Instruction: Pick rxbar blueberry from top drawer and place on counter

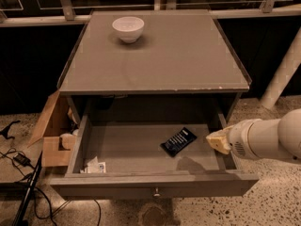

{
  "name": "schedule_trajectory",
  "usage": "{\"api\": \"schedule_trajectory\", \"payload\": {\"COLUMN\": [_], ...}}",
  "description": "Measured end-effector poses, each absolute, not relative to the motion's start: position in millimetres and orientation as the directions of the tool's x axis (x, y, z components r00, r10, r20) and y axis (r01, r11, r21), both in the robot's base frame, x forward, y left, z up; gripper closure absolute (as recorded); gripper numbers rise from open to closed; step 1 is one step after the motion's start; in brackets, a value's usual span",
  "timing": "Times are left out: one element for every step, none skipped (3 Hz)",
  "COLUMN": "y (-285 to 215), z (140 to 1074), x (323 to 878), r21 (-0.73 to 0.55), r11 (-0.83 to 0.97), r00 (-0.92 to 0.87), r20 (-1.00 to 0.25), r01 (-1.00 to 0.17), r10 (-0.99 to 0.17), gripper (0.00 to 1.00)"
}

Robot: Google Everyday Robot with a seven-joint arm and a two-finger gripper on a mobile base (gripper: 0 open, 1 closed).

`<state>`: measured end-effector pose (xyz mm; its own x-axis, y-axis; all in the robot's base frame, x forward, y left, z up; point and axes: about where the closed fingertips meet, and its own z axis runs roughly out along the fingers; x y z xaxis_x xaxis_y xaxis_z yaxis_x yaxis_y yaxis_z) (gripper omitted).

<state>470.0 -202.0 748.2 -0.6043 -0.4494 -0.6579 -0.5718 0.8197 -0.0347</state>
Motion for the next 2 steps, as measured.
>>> {"api": "schedule_trajectory", "payload": {"y": [-189.9,-177.0], "z": [731.6,716.3], "x": [469.9,472.7], "r21": [-0.035,-0.029], "r11": [0.813,0.811], "r00": [-0.597,-0.592], "r20": [-0.661,-0.669], "r01": [-0.581,-0.584], "r10": [-0.455,-0.45], "gripper": [0.83,0.6]}}
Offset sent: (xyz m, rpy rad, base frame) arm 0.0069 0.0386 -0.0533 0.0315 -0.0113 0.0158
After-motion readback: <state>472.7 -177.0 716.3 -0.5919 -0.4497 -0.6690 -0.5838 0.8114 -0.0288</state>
